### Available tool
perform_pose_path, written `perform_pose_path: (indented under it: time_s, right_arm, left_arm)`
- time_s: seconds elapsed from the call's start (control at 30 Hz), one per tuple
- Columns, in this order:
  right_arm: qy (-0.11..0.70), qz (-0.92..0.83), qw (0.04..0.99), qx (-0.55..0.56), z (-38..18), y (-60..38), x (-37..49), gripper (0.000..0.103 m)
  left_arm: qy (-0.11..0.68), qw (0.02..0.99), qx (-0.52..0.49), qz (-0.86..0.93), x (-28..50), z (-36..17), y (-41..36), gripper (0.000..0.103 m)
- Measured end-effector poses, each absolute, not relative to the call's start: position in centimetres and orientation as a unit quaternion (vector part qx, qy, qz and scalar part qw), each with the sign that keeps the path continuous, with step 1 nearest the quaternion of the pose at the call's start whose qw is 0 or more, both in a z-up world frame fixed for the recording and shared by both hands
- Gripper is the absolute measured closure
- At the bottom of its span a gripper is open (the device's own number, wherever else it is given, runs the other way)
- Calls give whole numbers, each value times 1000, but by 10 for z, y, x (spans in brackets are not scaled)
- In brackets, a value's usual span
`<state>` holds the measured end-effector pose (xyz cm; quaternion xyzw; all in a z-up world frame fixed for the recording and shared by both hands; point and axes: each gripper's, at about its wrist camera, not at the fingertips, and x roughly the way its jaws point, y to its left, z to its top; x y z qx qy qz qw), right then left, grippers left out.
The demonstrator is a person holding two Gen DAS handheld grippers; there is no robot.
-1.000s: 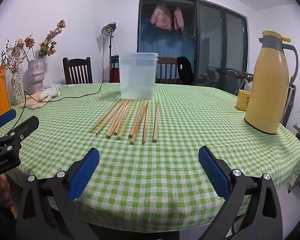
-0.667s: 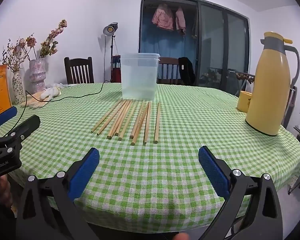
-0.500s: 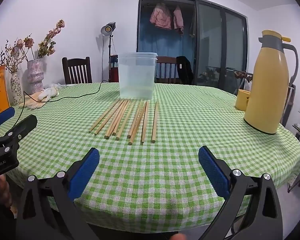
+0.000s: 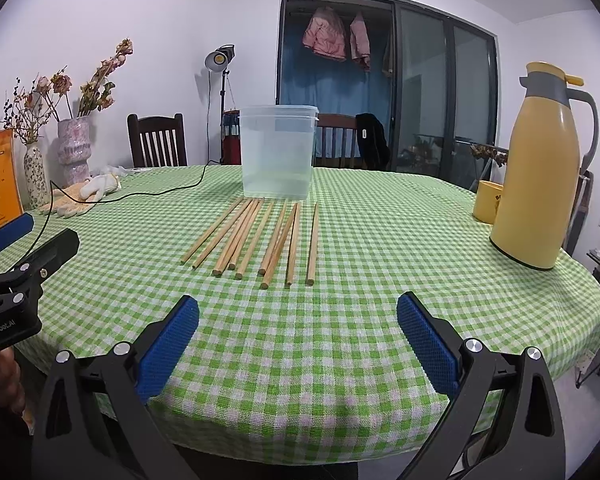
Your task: Organize utensils
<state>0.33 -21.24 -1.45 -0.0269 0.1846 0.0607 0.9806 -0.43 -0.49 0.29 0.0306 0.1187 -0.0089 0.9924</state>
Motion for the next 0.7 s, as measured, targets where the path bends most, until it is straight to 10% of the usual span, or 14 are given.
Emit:
perform_pose_path:
  time_s: [0.7]
  right_arm:
    - [183,54,981,-26,-14,-214,4,8]
  left_arm:
    - [121,992,29,-10,-4,1,-5,7]
